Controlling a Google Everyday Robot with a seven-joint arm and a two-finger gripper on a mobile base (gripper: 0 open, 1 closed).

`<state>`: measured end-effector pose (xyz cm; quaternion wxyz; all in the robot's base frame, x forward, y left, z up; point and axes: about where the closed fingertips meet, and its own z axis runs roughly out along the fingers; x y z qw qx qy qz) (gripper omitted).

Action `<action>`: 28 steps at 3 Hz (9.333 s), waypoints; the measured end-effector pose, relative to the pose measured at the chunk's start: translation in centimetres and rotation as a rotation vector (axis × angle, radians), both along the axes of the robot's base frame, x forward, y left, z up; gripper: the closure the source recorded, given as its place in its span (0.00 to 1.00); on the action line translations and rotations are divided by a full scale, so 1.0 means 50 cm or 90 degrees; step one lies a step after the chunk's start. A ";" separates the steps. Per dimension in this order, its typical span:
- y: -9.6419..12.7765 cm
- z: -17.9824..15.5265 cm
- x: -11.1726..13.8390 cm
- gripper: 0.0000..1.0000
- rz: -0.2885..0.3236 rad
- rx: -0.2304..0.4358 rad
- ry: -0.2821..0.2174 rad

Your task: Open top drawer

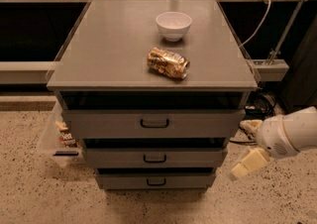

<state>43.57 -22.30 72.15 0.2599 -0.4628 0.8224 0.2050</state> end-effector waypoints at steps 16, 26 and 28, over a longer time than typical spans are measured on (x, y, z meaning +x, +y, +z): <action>0.102 -0.074 0.196 0.00 0.061 0.075 0.024; 0.149 -0.030 -0.078 0.00 0.158 0.111 0.104; 0.147 -0.023 -0.145 0.00 0.131 0.098 0.102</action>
Offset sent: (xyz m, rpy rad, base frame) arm 0.0815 0.0508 -0.0116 0.0875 -0.1251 0.1033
